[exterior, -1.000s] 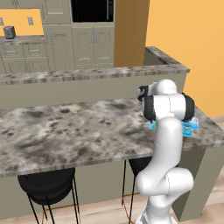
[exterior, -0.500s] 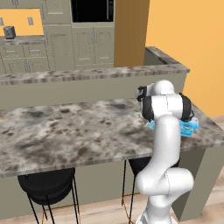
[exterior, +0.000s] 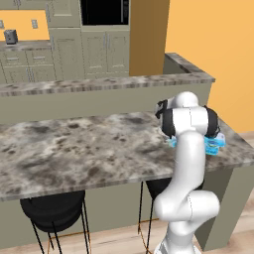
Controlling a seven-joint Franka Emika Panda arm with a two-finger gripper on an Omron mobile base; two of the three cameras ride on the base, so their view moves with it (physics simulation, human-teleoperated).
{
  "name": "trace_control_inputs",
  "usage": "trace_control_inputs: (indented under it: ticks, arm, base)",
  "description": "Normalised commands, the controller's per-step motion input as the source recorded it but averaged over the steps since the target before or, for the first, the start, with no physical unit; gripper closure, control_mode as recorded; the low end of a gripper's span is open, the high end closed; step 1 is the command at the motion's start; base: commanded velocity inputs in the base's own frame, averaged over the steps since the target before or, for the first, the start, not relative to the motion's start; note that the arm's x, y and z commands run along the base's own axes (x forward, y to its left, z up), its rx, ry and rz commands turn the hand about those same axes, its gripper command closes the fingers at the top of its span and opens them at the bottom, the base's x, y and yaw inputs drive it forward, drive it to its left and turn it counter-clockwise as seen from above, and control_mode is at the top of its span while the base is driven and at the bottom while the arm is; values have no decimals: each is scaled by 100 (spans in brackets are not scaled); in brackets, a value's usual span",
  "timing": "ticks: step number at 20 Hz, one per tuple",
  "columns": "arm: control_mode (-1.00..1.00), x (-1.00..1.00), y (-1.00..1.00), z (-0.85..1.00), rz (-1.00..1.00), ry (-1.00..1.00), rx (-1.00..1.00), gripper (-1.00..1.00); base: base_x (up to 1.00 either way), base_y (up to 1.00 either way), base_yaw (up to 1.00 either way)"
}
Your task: Stack the yogurt containers by placing the smaller containers on top of the larger containers.
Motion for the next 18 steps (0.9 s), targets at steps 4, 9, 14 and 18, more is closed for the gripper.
trace_control_inputs:
  ticks: [4,9,14,18]
  arm:
    - [-100,-22,-3,-12,-3,-10,2,100]
    - [-100,-39,-4,36,-6,-17,4,100]
    - [-100,-41,-1,72,-8,-17,3,100]
    - [-100,-39,0,81,-9,-14,1,100]
  base:
    - [0,0,0]
    - [0,0,0]
    - [0,0,0]
    - [0,0,0]
